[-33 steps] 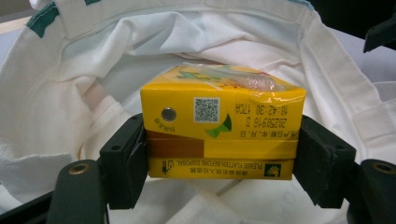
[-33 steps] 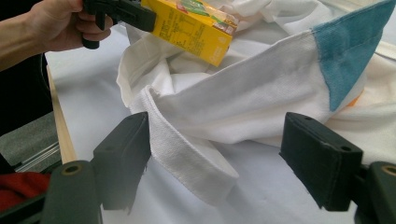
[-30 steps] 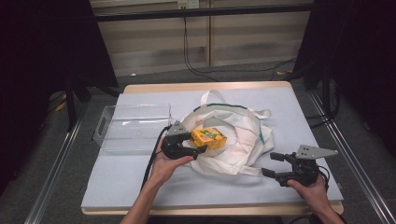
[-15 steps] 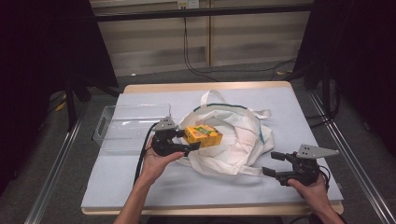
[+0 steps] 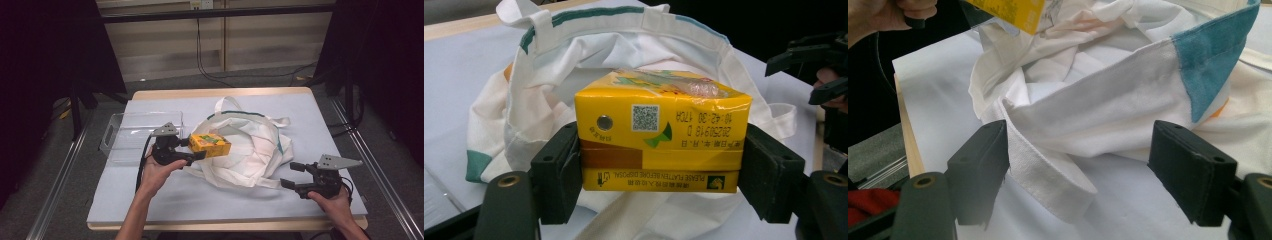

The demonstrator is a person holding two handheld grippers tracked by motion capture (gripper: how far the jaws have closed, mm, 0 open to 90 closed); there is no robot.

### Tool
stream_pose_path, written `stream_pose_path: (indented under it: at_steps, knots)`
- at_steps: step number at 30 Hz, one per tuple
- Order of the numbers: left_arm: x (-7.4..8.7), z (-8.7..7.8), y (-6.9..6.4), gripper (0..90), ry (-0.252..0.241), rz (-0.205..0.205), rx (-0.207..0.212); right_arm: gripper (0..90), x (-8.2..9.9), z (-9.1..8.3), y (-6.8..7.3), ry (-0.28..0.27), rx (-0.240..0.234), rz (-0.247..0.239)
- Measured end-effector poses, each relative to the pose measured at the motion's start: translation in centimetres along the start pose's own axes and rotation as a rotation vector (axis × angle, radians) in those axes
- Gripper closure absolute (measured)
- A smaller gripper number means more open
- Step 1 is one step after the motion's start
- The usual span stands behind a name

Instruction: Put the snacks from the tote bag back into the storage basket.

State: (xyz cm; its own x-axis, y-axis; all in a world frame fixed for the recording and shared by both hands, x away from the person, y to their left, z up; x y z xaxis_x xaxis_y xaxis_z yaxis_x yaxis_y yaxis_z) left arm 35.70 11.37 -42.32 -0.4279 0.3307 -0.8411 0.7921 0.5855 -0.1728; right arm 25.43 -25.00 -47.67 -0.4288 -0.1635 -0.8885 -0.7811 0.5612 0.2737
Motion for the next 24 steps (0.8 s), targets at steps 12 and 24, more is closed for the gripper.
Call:
stream_pose_path:
  at_steps: [12,24]
  knots:
    - [-1.0,-2.9,0.5,27.8,-0.008,0.007,-0.02,24.0,0.0,-0.3,0.2,-0.002,0.002,-0.01]
    - [-2.2,-5.6,2.2,27.8,0.027,-0.047,-0.094,23.5,0.0,-0.1,0.2,0.006,0.011,-0.016]
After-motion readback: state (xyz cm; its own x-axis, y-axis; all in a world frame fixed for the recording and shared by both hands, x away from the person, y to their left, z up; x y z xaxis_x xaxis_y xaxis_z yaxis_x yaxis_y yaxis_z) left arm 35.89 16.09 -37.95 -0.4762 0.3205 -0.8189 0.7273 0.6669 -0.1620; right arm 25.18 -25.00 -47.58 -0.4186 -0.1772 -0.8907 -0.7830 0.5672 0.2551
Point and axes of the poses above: each handheld gripper's, and its own axes: z roughly forward along the jaws, x roughly out of its underside, y roughly to its left, the point moved 5 cm from there along z, roughly forward along the jaws, and after that the axes turned 8 degrees about -x, right-handed, at the moved point
